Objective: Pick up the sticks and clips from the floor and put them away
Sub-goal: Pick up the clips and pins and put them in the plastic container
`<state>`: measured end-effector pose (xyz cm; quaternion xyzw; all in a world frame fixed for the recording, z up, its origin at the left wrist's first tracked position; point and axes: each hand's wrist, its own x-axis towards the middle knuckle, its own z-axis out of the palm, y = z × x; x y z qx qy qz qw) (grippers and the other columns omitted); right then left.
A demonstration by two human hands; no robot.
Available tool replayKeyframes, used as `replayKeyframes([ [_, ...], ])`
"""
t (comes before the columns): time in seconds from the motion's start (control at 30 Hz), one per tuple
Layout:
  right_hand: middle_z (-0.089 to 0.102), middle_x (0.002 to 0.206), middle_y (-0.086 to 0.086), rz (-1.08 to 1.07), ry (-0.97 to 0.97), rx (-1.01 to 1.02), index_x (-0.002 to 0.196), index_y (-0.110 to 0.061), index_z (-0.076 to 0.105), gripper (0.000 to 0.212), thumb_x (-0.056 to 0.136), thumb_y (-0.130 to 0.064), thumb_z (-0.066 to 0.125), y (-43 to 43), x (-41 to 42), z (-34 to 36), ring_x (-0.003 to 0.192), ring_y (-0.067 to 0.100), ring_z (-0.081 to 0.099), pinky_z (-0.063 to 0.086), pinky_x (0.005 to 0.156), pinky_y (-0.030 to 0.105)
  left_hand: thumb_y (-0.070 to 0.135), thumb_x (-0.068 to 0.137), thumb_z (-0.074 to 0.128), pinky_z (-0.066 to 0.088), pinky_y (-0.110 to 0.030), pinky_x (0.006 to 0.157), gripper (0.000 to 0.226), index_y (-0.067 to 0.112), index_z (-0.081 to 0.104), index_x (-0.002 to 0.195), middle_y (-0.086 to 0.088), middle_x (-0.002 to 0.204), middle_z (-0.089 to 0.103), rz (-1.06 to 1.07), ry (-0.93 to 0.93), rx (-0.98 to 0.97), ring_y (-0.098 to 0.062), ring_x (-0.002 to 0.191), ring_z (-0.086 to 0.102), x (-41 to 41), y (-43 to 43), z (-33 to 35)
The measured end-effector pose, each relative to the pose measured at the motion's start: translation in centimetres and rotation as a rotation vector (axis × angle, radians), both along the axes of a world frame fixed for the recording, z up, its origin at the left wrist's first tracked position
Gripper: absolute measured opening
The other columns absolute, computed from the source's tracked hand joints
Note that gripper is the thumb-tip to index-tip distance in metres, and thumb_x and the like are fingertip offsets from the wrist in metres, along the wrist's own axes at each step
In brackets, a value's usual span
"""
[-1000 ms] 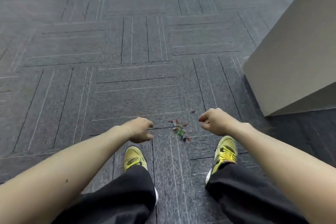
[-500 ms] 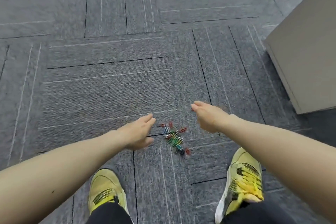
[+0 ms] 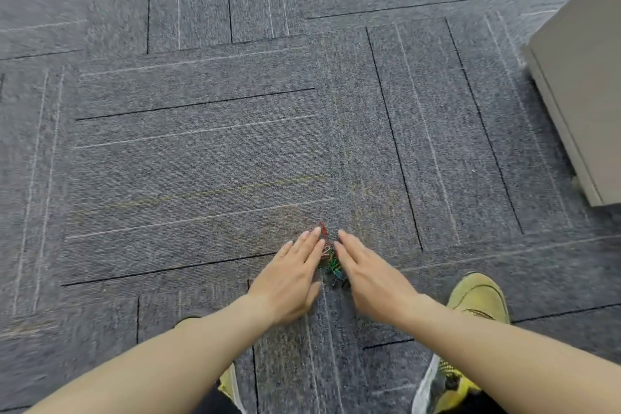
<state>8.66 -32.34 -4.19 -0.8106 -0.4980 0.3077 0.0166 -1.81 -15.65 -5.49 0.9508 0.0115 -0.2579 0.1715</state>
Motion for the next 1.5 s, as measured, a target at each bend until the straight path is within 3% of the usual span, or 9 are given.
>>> replayKeyframes([
  [0.1, 0.008, 0.163, 0.018, 0.035, 0.05, 0.048, 0.154, 0.003, 0.016, 0.076, 0.085, 0.0, 0.048, -0.4, -1.0, -0.1, 0.152, 0.029, 0.012, -0.003, 0.116, 0.027, 0.043, 0.101, 0.038, -0.004, -0.029, 0.121, 0.075, 0.012, -0.001, 0.157, -0.004, 0.164, -0.014, 0.02, -0.029, -0.043, -0.019, 0.152, -0.008, 0.3, -0.2, 0.1],
  [0.2, 0.049, 0.145, 0.021, -0.082, -0.02, 0.092, 0.138, 0.004, 0.051, 0.072, 0.07, -0.006, 0.071, -1.2, -0.7, 0.1, 0.131, 0.033, 0.052, 0.039, 0.11, 0.038, 0.05, 0.094, 0.053, 0.01, -0.031, 0.122, 0.09, 0.01, 0.002, 0.157, -0.004, 0.165, -0.009, 0.152, -0.085, -0.037, -0.018, 0.152, 0.0, 1.3, 0.3, 0.5],
  [0.27, 0.048, 0.144, 0.017, -0.173, -0.037, 0.094, 0.142, 0.0, 0.047, 0.061, 0.083, -0.009, 0.062, -1.8, -0.7, 0.5, 0.126, 0.033, 0.052, 0.049, 0.102, 0.041, 0.058, 0.091, 0.054, 0.009, -0.035, 0.123, 0.099, 0.01, -0.002, 0.157, -0.004, 0.164, -0.011, 0.132, -0.061, 0.024, -0.019, 0.152, -0.002, 2.2, 0.7, 0.5],
  [0.4, 0.047, 0.125, 0.007, -0.28, 0.045, 0.08, 0.138, -0.012, 0.045, 0.04, 0.099, -0.013, 0.044, -3.4, -1.7, 0.4, 0.109, 0.027, 0.055, 0.048, 0.087, 0.034, 0.058, 0.094, 0.048, 0.0, -0.036, 0.124, 0.094, 0.014, -0.005, 0.157, -0.001, 0.163, -0.016, -0.019, 0.021, 0.028, -0.016, 0.151, -0.011, 2.2, 0.4, 0.6],
  [0.53, 0.059, 0.118, 0.001, -0.471, 0.139, 0.041, 0.127, -0.021, 0.054, 0.031, 0.096, -0.022, 0.057, -3.2, -1.7, 0.3, 0.109, 0.027, 0.06, 0.045, 0.091, 0.038, 0.051, 0.096, 0.051, -0.006, -0.03, 0.121, 0.087, 0.016, 0.001, 0.157, 0.003, 0.163, -0.014, -0.094, 0.014, -0.059, -0.013, 0.15, -0.012, 0.1, -1.3, 0.3],
  [0.8, 0.071, 0.1, 0.002, -0.76, 0.226, 0.03, 0.107, -0.021, 0.068, 0.021, 0.087, -0.022, 0.073, -1.5, -0.9, -0.3, 0.095, 0.022, 0.067, 0.055, 0.087, 0.036, 0.048, 0.07, 0.081, 0.04, -0.034, 0.11, 0.095, 0.021, 0.033, 0.147, 0.001, 0.136, 0.034, 0.389, -0.08, -0.105, -0.015, 0.126, 0.04, 0.4, -1.7, 0.7],
  [0.97, 0.073, 0.104, -0.001, -0.761, 0.341, 0.119, 0.117, -0.018, 0.069, 0.029, 0.088, -0.013, 0.069, 0.1, -0.7, 0.0, 0.098, 0.017, 0.067, 0.054, 0.094, 0.037, 0.049, 0.064, 0.085, 0.047, -0.035, 0.101, 0.101, 0.019, 0.032, 0.145, 0.001, 0.126, 0.04, 0.417, -0.012, -0.118, -0.017, 0.114, 0.052, 1.0, -2.5, 0.6],
  [1.13, 0.054, 0.121, 0.004, -0.656, 0.219, 0.102, 0.13, -0.017, 0.056, 0.04, 0.091, -0.013, 0.064, 1.2, 0.4, 0.4, 0.107, 0.025, 0.06, 0.049, 0.097, 0.041, 0.047, 0.065, 0.086, 0.049, -0.036, 0.097, 0.087, 0.017, 0.038, 0.132, 0.0, 0.122, 0.043, 0.455, -0.021, -0.11, -0.018, 0.108, 0.054, 1.7, -3.1, 0.7],
  [1.5, 0.055, 0.113, 0.006, -0.593, 0.172, 0.041, 0.115, -0.012, 0.058, 0.025, 0.091, -0.011, 0.063, 1.9, -0.1, 0.6, 0.099, 0.031, 0.061, 0.051, 0.086, 0.046, 0.028, 0.075, 0.084, 0.053, -0.035, 0.081, 0.045, 0.018, 0.058, 0.109, 0.002, 0.104, 0.062, 0.527, -0.013, -0.131, -0.018, 0.093, 0.06, 2.6, -3.1, 0.3],
])
